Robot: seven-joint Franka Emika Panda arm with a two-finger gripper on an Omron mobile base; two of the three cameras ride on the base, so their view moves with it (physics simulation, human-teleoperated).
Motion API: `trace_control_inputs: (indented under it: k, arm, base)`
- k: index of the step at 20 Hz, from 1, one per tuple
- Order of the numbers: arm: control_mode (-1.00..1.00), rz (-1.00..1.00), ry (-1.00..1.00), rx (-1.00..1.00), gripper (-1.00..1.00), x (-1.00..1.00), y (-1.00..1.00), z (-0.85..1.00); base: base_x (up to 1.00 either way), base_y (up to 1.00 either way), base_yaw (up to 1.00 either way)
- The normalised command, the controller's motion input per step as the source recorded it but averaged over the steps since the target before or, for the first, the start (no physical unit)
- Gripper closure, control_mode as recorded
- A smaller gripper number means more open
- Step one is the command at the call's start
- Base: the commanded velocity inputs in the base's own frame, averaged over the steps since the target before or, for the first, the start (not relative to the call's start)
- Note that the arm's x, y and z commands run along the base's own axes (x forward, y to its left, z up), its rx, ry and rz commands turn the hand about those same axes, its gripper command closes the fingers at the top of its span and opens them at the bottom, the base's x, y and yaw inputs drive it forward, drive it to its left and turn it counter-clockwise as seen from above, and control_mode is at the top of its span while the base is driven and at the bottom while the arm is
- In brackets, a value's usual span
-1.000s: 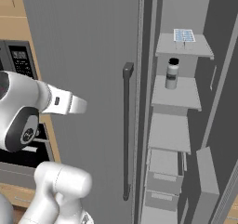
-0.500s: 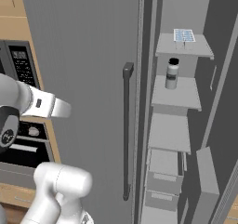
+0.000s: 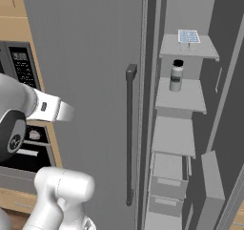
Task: Open the freezer door, pick up the ice cube tray from the freezer, and place it on the dining counter.
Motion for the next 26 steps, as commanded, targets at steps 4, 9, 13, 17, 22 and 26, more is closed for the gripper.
trace_control_inputs:
  k: [4, 9, 13, 17, 22, 26]
  arm:
    - [-1.00, 0.00, 0.06, -0.01, -1.00, -0.24, 0.00, 0.26]
    - [-1.00, 0.00, 0.03, 0.00, -1.00, -0.29, 0.00, 0.17]
    - [1.00, 0.00, 0.00, 0.00, -1.00, -0.33, 0.00, 0.07]
    - [1.00, 0.00, 0.00, 0.00, -1.00, 0.00, 0.00, 0.00]
    - [1.00, 0.00, 0.00, 0.00, -1.00, 0.00, 0.00, 0.00]
    - [1.00, 0.00, 0.00, 0.00, -1.00, 0.00, 0.00, 0.00]
  base:
    - [0.00, 0.00, 0.00]
    - [0.00, 0.00, 0.00]
    - [-0.11, 0.00, 0.00]
    - [-0.30, -0.10, 0.00]
    - [-0.01, -0.48, 0.00]
    - [0.00, -0.55, 0.00]
